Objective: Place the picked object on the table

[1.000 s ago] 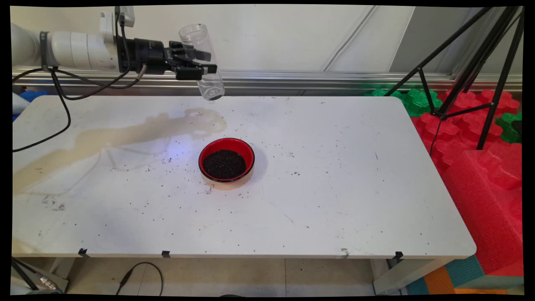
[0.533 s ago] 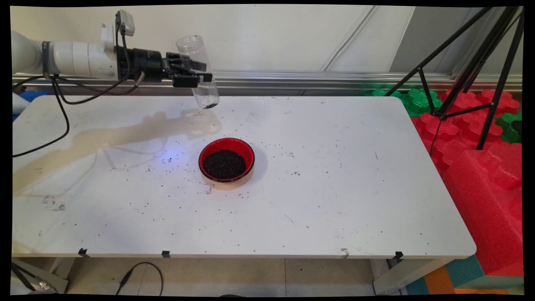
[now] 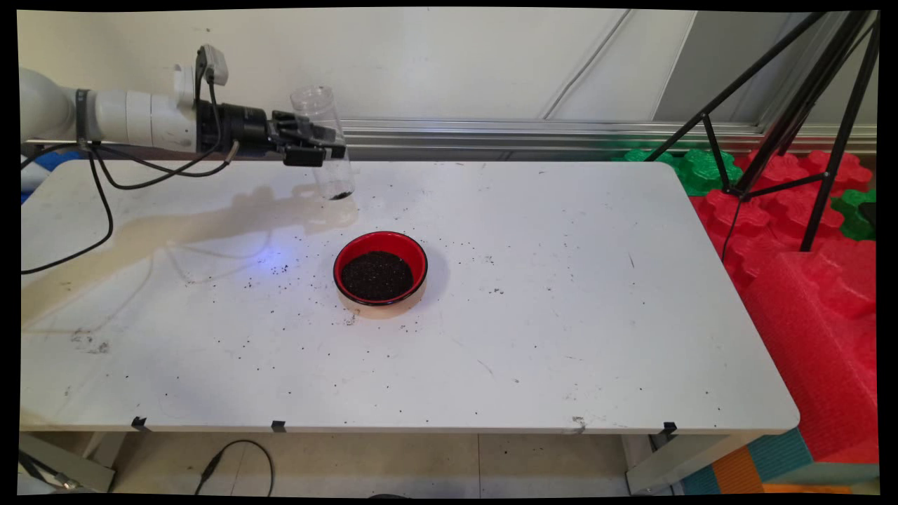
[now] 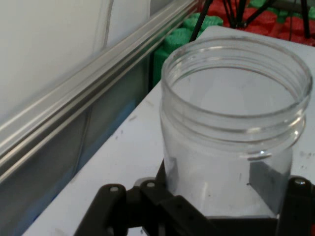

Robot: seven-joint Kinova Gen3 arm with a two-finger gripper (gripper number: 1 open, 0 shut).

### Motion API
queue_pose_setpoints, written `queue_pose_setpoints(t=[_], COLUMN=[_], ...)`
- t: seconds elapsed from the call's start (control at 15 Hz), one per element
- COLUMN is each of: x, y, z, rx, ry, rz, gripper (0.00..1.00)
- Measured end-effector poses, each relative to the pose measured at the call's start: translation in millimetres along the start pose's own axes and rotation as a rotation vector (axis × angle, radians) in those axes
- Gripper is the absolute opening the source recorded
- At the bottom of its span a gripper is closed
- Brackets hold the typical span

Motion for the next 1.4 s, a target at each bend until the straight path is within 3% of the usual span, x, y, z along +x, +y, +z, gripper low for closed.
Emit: queue_pose_setpoints(t=[0.53, 1.4], x=[-33, -51], y=[-14, -21], z=[5, 11], rx=[0.013, 0.012], ry=[-0.081, -0.132], rz=[-0.007, 0.011], gripper=[0.0, 0.0])
